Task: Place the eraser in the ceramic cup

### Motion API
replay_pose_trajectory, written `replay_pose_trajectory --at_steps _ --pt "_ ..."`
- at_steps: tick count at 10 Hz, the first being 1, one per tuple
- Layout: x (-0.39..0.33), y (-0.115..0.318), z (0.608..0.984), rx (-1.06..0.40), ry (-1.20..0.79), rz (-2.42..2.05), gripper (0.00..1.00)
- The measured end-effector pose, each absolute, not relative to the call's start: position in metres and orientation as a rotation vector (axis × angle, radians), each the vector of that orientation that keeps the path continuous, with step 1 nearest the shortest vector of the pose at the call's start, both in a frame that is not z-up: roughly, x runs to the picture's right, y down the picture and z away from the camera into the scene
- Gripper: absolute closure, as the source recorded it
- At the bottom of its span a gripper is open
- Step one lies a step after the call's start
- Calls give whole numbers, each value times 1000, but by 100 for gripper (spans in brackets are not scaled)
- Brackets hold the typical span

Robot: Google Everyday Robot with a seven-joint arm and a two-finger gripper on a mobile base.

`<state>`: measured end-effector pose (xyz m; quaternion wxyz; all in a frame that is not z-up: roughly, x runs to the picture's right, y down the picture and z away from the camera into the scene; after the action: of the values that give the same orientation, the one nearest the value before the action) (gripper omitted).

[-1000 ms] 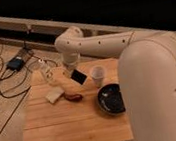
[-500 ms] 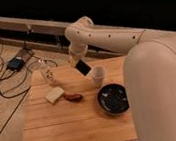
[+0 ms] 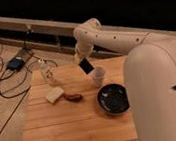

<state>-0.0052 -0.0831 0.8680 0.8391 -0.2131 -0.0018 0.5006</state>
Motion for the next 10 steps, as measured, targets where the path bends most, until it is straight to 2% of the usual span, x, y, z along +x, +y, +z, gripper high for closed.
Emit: replay_pose_trajectory --at_steps 9,10 --pt "42 -71 875 -418 16 1191 100" --pt "43 -71 877 -412 16 1198 97"
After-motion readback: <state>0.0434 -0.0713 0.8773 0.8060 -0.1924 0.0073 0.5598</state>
